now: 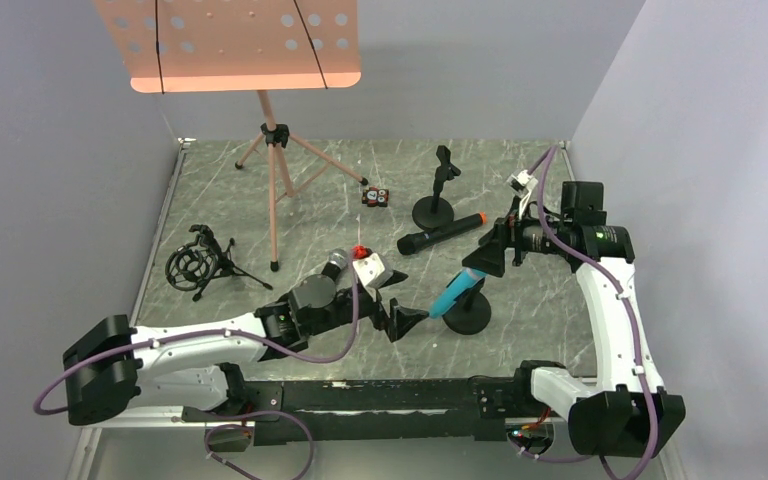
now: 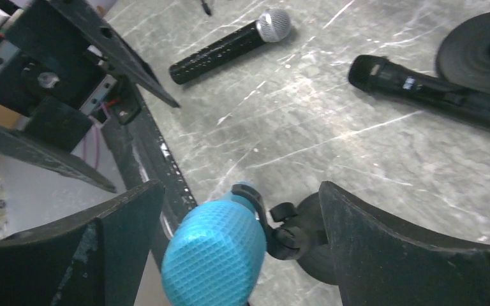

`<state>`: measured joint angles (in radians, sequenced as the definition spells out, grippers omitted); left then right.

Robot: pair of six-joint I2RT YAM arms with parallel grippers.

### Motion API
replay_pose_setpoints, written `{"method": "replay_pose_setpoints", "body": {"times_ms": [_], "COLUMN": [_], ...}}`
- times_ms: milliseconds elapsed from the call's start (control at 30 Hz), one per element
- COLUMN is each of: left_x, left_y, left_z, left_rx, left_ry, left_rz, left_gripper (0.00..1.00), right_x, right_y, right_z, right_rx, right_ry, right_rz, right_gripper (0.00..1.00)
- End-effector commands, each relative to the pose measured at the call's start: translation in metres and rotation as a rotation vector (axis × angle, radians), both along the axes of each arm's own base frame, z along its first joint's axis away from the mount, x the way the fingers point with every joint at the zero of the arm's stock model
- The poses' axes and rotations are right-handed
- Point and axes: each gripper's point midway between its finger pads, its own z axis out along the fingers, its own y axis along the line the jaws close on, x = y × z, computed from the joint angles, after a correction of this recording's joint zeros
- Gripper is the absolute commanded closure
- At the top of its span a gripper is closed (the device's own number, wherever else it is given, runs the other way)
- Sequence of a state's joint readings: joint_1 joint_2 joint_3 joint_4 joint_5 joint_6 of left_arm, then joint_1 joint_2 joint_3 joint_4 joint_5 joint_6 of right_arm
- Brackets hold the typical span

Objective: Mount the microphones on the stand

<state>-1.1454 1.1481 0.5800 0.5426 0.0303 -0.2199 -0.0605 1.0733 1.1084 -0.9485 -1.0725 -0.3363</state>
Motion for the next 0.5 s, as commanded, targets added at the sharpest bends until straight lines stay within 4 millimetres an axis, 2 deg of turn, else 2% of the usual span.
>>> {"method": "replay_pose_setpoints", "body": {"times_ms": [0,133,300,467], "left_x": [-0.007,-0.005,0.000,-0.005], "left_y": [0.006,0.014,0.023,0.019], "left_z": [0.018,0.021,0.017,0.010], "left_rx": [-0.067,-0.100,-0.139,-0.084], "left_ry": [0.019,0.019,0.063,0.050], "left_rz": [-0.006,0.022,0.081,0.034], "left_gripper": [0.01,0.01,0.01,0.01], "right_x": [0.014,0.021,0.032,0.040], "right_y": [-0.013,-0.019,-0.030,-0.042], "right_z": [0.016,0.024,0.047,0.067], "right_rx": [-0.064,-0.077,-0.099,-0.070], "right_ry": [-0.113,-0.168,-0.288,-0.363], "right_rz": [-0.051,-0.064,-0.099,-0.134], "right_gripper": [0.00,0.00,0.00,0.00]}}
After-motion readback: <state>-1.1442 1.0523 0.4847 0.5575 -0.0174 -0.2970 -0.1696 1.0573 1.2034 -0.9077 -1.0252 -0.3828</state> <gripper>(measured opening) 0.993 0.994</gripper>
